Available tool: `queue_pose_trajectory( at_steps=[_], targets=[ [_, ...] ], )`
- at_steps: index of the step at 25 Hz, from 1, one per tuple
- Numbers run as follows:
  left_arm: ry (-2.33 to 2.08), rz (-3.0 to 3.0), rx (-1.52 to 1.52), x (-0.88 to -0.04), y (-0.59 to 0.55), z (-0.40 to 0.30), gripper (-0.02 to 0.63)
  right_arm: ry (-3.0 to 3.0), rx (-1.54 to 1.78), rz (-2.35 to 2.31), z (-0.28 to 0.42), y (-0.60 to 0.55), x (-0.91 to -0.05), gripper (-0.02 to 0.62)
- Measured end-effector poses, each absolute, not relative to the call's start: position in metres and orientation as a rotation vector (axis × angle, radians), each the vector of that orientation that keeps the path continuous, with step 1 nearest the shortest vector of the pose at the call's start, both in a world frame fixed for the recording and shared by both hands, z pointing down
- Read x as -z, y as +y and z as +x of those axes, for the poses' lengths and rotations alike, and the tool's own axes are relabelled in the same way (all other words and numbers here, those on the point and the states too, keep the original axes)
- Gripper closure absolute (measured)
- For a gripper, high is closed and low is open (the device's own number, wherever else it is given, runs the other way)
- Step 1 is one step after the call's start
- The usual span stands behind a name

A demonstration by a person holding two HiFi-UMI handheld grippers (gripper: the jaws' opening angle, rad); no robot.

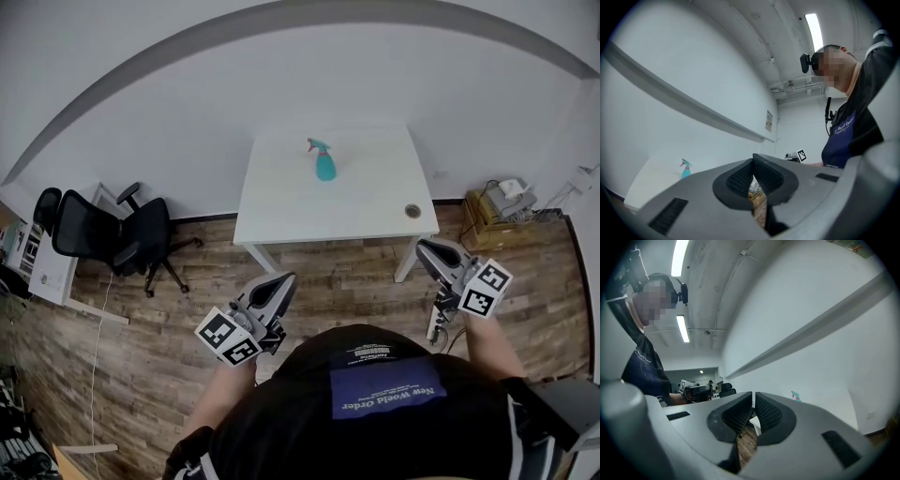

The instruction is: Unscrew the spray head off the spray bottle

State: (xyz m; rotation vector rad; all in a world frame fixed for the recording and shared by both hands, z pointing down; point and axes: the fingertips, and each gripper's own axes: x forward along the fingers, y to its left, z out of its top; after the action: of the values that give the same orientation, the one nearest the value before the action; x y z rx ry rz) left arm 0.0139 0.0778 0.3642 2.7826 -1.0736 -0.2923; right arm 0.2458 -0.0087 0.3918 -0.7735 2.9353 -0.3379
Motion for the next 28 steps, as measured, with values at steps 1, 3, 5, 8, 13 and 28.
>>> queue_pose_trajectory(
  at_steps=[1, 3, 5, 8, 13, 28],
  targets=[
    [-1.057, 2.784, 0.299, -0.365, 0.071, 0.013, 0.605, 2.930, 0.343, -0.790, 0.246, -0.014, -0.393, 0.598],
    [-1.017, 2.794, 0.306, -0.369, 0.057, 0.010, 0.604, 2.930, 0.342, -0.821, 0.242, -0.022, -0.394, 0.598],
    [-0.978, 2.808, 0.317, -0.371, 0.043, 0.001, 0.604, 2.936, 0.323, -0.851, 0.233, -0.030, -0.393, 0.597],
    [-0.927, 2.823, 0.347, -0.373, 0.015, -0.024, 0.604, 2.930, 0.281, -0.906, 0.211, -0.048, -0.385, 0.598],
    [-0.827, 2.872, 0.341, -0.368, -0.025, -0.074, 0.606, 2.897, 0.255, -0.990, 0.162, -0.078, -0.368, 0.598],
    [-0.784, 2.813, 0.344, -0.391, -0.131, -0.187, 0.606, 2.912, 0.320, -1.049, 0.055, -0.169, -0.376, 0.597]
  ],
)
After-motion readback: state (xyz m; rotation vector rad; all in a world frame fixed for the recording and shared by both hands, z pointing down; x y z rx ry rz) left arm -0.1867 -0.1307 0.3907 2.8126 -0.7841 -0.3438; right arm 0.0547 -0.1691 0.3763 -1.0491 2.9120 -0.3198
